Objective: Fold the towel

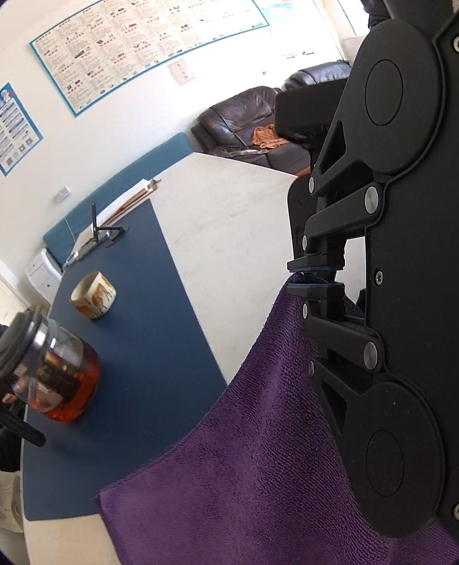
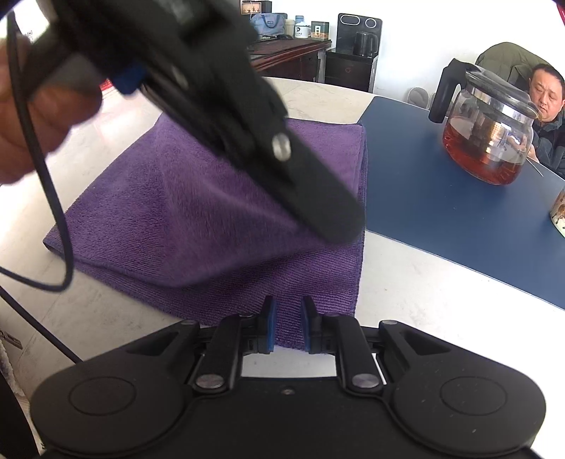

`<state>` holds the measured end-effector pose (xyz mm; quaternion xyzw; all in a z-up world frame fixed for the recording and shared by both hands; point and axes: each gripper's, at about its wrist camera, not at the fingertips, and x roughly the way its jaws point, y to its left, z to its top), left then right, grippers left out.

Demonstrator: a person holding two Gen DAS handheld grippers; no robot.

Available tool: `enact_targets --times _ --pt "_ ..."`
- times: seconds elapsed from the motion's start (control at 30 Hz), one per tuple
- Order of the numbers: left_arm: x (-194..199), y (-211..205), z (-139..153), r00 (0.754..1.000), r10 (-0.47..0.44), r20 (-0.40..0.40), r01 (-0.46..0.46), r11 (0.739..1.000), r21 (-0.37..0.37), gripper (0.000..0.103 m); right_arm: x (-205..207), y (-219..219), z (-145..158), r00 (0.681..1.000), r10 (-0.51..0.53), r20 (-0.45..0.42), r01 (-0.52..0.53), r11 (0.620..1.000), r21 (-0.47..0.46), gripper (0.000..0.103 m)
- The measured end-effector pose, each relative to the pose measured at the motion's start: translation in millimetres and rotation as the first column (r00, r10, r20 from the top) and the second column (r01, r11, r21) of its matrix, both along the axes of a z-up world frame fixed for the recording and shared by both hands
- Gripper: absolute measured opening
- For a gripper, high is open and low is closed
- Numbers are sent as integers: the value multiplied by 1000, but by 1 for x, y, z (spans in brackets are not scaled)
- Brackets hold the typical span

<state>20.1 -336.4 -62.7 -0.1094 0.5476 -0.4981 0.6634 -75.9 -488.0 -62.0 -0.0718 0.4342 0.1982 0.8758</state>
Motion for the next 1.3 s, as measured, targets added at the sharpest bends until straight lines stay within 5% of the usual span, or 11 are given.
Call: enact_targets --times 0.83,1.1,1.3 --pt "5 -30 -47 999 -48 20 46 993 108 9 -58 -8 17 983 -185 -15 185 982 28 23" --pt "-11 27 19 985 68 160 -82 993 81 15 -48 -17 38 978 -192 82 189 981 47 23" --pt "-49 88 42 950 116 291 -191 950 245 15 5 -15 35 994 -43 96 40 999 31 23"
